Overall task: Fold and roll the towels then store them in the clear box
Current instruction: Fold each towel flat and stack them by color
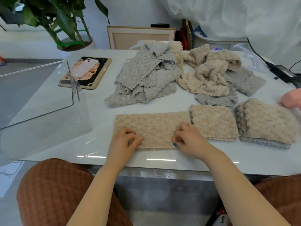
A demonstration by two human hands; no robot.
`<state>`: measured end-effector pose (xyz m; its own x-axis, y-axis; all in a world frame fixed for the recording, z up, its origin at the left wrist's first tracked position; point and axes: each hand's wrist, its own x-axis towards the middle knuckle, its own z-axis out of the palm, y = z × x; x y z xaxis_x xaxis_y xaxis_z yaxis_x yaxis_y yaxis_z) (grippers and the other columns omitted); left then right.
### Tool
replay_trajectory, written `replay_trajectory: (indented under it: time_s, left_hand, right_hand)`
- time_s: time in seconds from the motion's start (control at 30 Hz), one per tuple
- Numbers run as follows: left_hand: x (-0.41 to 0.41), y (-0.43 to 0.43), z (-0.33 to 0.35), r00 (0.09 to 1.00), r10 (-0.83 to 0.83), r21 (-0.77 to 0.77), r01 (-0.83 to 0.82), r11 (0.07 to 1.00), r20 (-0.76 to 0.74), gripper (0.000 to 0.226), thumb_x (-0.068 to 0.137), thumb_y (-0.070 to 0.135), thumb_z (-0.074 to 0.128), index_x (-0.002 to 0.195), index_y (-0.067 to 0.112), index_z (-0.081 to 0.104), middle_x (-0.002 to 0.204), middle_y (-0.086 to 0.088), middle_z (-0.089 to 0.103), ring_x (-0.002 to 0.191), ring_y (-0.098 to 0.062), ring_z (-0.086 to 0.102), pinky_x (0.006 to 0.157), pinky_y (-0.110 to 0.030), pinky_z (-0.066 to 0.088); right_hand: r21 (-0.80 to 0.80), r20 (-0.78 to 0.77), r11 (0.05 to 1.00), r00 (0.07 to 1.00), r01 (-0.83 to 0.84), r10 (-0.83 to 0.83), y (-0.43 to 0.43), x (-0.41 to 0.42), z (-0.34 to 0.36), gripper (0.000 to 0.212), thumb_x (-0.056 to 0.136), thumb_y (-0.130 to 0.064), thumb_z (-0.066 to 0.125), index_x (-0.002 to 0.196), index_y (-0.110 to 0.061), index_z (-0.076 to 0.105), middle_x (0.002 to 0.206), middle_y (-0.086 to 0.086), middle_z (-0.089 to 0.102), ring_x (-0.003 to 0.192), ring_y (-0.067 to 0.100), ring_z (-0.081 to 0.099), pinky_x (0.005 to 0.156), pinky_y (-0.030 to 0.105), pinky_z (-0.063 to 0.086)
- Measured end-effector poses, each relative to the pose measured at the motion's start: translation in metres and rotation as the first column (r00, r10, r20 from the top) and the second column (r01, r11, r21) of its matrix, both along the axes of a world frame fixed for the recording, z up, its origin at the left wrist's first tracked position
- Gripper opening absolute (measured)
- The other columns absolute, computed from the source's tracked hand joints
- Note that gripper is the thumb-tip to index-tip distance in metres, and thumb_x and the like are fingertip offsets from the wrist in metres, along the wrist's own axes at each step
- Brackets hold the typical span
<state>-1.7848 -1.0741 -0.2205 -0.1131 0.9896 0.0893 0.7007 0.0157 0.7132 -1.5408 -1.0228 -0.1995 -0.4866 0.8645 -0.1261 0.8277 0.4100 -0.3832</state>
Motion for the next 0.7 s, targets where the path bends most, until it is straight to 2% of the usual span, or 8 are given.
replay_trajectory:
  time_s: [0.07, 0.13, 0.2, 0.33, 0.43, 0.53, 0.6, 0.7]
  left_hand:
    - [0.001, 0.001, 0.004, 0.951, 0.268, 0.039, -0.265, 0.964, -0.154, 0.035, 0.080, 0.040, 0.071, 0.104, 0.016, 0.064, 0.114, -0.003, 0.050, 0.105, -0.024, 0.049, 0.086, -0.039, 0.044]
    - [0.000, 0.003, 0.010, 0.878, 0.437, -0.114, -0.463, 0.879, -0.193, 0.075, 0.074, 0.046, 0.076, 0.131, 0.008, 0.044, 0.129, -0.016, 0.043, 0.118, -0.035, 0.041, 0.093, -0.047, 0.040]
    - [0.000, 0.008, 0.016, 0.868, 0.465, -0.321, -0.496, 0.807, -0.171, 0.090, 0.071, 0.046, 0.078, 0.137, 0.004, 0.033, 0.133, -0.019, 0.043, 0.123, -0.038, 0.039, 0.098, -0.046, 0.037]
    - [-0.006, 0.021, 0.024, 0.899, 0.426, -0.449, -0.425, 0.786, -0.106, 0.038, 0.074, 0.023, 0.071, 0.104, 0.005, 0.055, 0.097, -0.011, 0.062, 0.099, -0.034, 0.059, 0.078, -0.037, 0.049]
    - [-0.010, 0.024, 0.033, 0.894, 0.440, -0.212, -0.448, 0.869, -0.087, 0.016, 0.073, 0.000, 0.056, 0.089, 0.004, 0.059, 0.086, -0.012, 0.058, 0.084, -0.035, 0.058, 0.055, -0.029, 0.035]
    - [0.006, 0.026, 0.045, 0.906, 0.423, 0.124, -0.416, 0.901, -0.031, 0.030, 0.078, -0.003, 0.052, 0.106, 0.005, 0.061, 0.104, -0.014, 0.052, 0.078, -0.021, 0.049, 0.065, -0.027, 0.036]
    - [0.031, 0.024, 0.046, 0.965, 0.258, 0.239, -0.240, 0.941, -0.043, 0.033, 0.084, 0.003, 0.053, 0.115, 0.014, 0.057, 0.105, -0.005, 0.051, 0.082, -0.015, 0.049, 0.071, -0.026, 0.040]
    - [0.071, 0.009, 0.032, 0.976, -0.123, 0.335, 0.178, 0.925, -0.179, 0.052, 0.074, 0.004, 0.048, 0.122, 0.023, 0.046, 0.107, -0.002, 0.048, 0.093, -0.018, 0.048, 0.078, -0.023, 0.040]
  right_hand:
    - [0.042, -0.083, 0.997, 0.995, 0.057, -0.054, 0.000, 0.001, 0.004, 0.006, 0.083, -0.020, 0.063, 0.085, -0.025, 0.059, 0.097, -0.007, 0.046, 0.093, 0.012, 0.037, 0.083, 0.031, 0.039]
    - [0.051, -0.055, 0.993, 0.993, 0.111, -0.108, -0.001, 0.003, 0.003, 0.013, 0.081, -0.024, 0.066, 0.088, -0.024, 0.055, 0.096, -0.007, 0.045, 0.094, 0.014, 0.042, 0.076, 0.030, 0.041]
    - [-0.021, 0.021, 0.989, 0.990, 0.143, -0.143, -0.001, 0.006, -0.001, 0.019, 0.081, -0.029, 0.066, 0.088, -0.025, 0.049, 0.095, -0.006, 0.043, 0.093, 0.016, 0.044, 0.073, 0.028, 0.039]
    - [-0.167, -0.078, 0.977, 0.986, 0.130, -0.145, 0.000, 0.005, 0.003, 0.017, 0.078, -0.027, 0.069, 0.085, -0.023, 0.055, 0.090, -0.006, 0.045, 0.086, 0.015, 0.048, 0.072, 0.026, 0.039]
    - [-0.426, -0.253, 0.900, 0.944, 0.087, -0.212, 0.001, 0.004, 0.014, 0.012, 0.082, -0.023, 0.069, 0.091, -0.017, 0.065, 0.090, -0.001, 0.061, 0.079, 0.011, 0.056, 0.074, 0.028, 0.048]
    - [-0.552, -0.424, 0.829, 0.824, 0.094, -0.376, 0.006, 0.005, 0.029, 0.011, 0.091, -0.014, 0.059, 0.097, -0.008, 0.066, 0.085, 0.006, 0.067, 0.068, 0.013, 0.060, 0.063, 0.025, 0.047]
    - [-0.625, -0.509, 0.765, 0.663, 0.154, -0.549, 0.016, 0.005, 0.037, 0.020, 0.096, -0.017, 0.053, 0.101, 0.000, 0.063, 0.082, 0.011, 0.068, 0.060, 0.015, 0.062, 0.056, 0.022, 0.049]
    - [-0.746, -0.482, 0.635, 0.495, 0.201, -0.723, 0.036, 0.002, 0.046, 0.047, 0.094, -0.050, 0.047, 0.108, -0.006, 0.058, 0.085, 0.013, 0.067, 0.063, 0.021, 0.065, 0.059, 0.030, 0.055]
